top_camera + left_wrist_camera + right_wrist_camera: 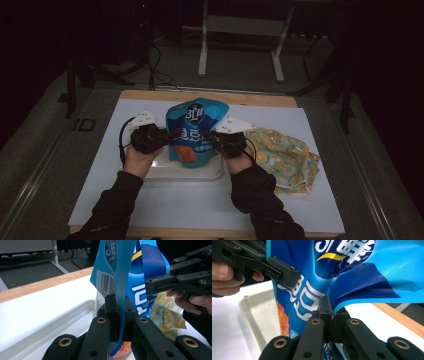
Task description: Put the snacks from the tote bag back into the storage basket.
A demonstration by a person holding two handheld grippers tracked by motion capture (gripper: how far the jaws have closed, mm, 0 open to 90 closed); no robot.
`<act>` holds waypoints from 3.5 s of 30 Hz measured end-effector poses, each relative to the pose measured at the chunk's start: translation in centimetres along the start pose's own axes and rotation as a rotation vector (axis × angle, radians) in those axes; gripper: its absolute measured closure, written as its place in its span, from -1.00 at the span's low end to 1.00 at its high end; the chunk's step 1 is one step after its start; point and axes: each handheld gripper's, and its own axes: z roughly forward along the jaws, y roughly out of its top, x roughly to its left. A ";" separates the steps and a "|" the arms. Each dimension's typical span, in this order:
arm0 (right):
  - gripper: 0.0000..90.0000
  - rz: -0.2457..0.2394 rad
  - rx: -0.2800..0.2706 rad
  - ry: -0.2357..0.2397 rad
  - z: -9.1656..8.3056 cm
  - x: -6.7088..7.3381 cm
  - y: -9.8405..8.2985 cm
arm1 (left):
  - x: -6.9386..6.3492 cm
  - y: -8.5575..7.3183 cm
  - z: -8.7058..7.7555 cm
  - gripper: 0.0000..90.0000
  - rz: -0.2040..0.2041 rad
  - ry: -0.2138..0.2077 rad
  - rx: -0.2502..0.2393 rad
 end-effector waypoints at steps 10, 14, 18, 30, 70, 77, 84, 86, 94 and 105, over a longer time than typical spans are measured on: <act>0.98 0.022 0.008 0.009 0.5 -0.1 -1.3 | 0.5 -1.4 0.6 0.95 -0.006 -0.019 -0.012; 0.98 0.018 0.008 0.009 0.7 -0.1 -1.7 | 0.8 -1.9 0.8 0.95 -0.010 -0.027 -0.025; 0.98 0.021 0.009 0.012 0.8 0.0 -2.0 | 0.9 -2.3 0.9 0.95 -0.015 -0.035 -0.022; 0.98 0.043 0.011 0.042 0.6 -0.1 -2.9 | 0.7 -3.0 0.7 0.91 -0.003 -0.049 -0.024; -0.67 0.089 0.007 0.110 -1.5 -2.0 -2.8 | 0.0 -2.7 0.0 -0.95 -0.025 -0.070 -0.009; -0.67 0.038 0.028 0.111 -2.4 -2.2 -2.8 | -0.5 -3.0 -0.4 -0.95 0.001 -0.035 0.009; -0.67 0.039 0.015 0.102 -4.0 -2.5 -3.0 | -1.4 -3.3 -1.1 -0.95 0.012 -0.024 0.010; -0.67 0.033 0.022 0.092 -4.6 -2.6 -3.1 | -1.6 -3.6 -1.3 -0.95 0.009 -0.024 0.019; -0.67 0.051 0.019 0.073 -6.3 -3.2 -3.7 | -2.5 -4.5 -2.0 -0.95 -0.011 -0.039 0.009; -0.67 0.052 0.019 0.051 -9.1 -3.5 -5.5 | -4.2 -6.3 -2.7 -0.95 0.005 -0.032 0.016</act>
